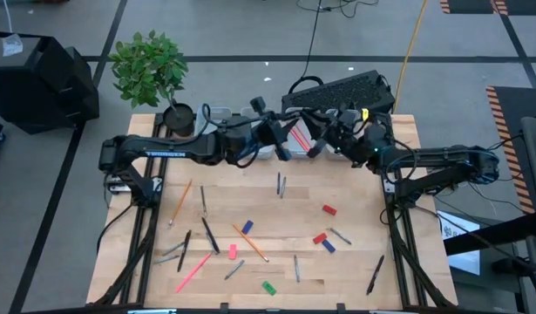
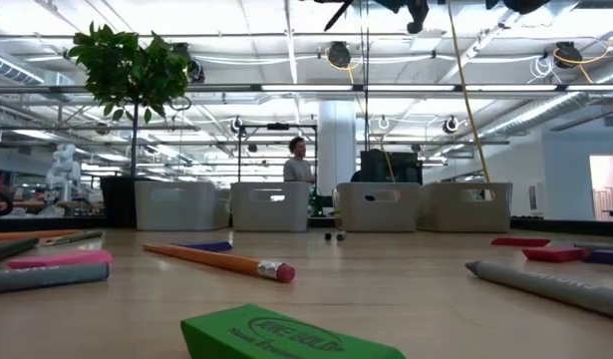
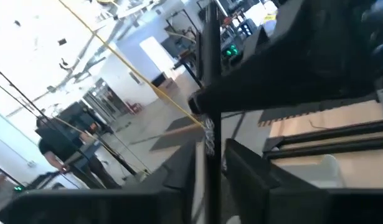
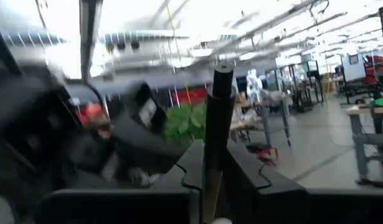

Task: Sort crayons/erasers/pens/pencils in bins
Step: Put the black pen into the top right gray bin

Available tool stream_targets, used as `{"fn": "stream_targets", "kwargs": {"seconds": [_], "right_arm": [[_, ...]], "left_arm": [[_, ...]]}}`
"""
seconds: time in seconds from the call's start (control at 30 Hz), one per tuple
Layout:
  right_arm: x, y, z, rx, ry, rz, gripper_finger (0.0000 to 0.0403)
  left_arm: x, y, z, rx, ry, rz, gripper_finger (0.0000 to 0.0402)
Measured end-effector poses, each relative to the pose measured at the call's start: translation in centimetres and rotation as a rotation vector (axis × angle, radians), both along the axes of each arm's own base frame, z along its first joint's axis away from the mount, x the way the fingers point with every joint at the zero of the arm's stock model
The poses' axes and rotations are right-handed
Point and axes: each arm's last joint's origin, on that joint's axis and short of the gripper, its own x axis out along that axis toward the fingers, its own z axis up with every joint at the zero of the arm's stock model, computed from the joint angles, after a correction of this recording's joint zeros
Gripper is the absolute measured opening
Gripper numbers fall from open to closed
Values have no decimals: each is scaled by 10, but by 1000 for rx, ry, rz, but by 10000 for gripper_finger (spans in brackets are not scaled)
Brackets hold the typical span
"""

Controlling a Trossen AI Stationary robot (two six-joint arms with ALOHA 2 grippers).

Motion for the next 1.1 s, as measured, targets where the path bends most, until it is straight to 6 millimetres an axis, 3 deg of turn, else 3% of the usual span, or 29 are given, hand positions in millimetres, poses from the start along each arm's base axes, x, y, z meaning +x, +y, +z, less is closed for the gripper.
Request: {"fn": "stream_targets", "kwargs": {"seconds": [0.17, 0.3, 0.4, 0.53, 0.77, 0.93, 1.1], "right_arm": [[-5, -11, 27, 36, 188, -44, 25], [-19, -35, 44, 195, 493, -138, 25], [-36, -61, 46, 339, 661, -237, 25], [-53, -101, 23, 562, 815, -286, 25], [-67, -163, -33, 904, 1001, -328, 25], [-67, -193, -78, 1119, 1098, -287, 25], [-64, -207, -114, 1242, 1210, -256, 26]], "left_arm": [[-34, -6, 13, -156, 76, 30, 186], [-81, -5, 26, -384, 111, 97, 238], [-118, -2, 32, -538, 122, 175, 254], [-154, -2, 36, -660, 135, 258, 255], [-192, 2, 44, -686, 134, 318, 228], [-208, 9, 50, -690, 91, 356, 208], [-214, 13, 51, -691, 87, 379, 204]]}}
